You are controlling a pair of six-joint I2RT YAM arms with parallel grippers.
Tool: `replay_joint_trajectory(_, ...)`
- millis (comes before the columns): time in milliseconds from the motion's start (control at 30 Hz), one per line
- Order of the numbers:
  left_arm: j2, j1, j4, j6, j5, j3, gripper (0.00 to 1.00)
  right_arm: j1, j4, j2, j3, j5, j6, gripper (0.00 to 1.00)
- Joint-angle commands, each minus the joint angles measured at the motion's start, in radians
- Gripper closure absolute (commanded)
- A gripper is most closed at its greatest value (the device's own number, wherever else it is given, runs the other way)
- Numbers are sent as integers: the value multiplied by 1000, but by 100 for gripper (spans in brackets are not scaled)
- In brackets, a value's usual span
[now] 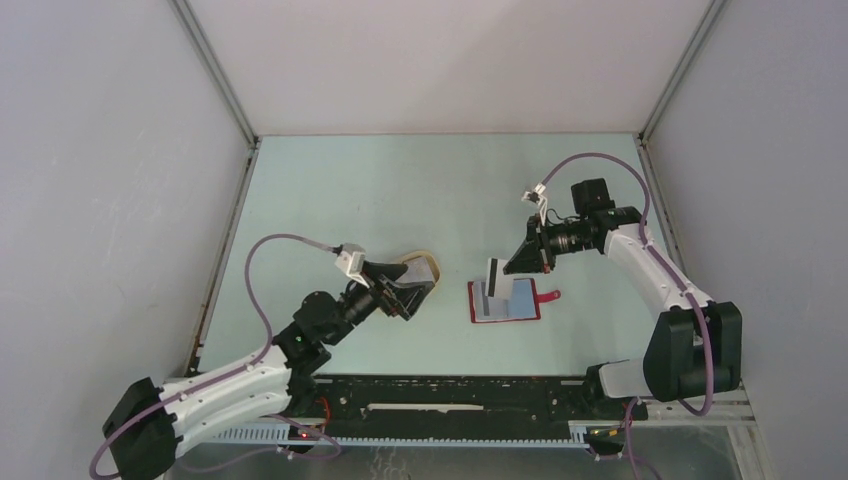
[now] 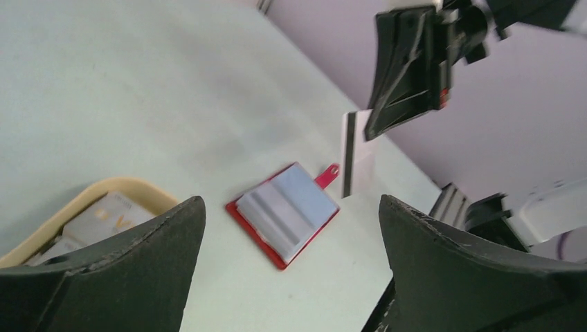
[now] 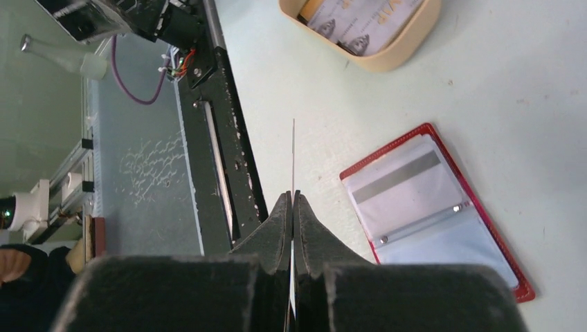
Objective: Put the credit cards into the card holder
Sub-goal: Insert the credit card into the card holder.
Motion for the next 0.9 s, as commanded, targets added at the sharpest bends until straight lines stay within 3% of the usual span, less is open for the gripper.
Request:
replay_joint_trajectory(0, 81, -3, -27, 15, -25, 1, 0, -24, 57, -6, -24, 48, 61, 100)
replay_joint_trajectory(300, 263, -3, 128, -67, 44, 14, 1, -27, 63, 34, -24, 55, 72, 100)
replay_joint_trajectory(567, 342, -3, 167, -112, 101, 43, 3, -33, 54, 74, -24, 40, 68, 100)
replay_joint_trajectory(867, 512, -13, 226, -166, 155, 92, 12, -77, 49, 127, -25, 12, 80, 100)
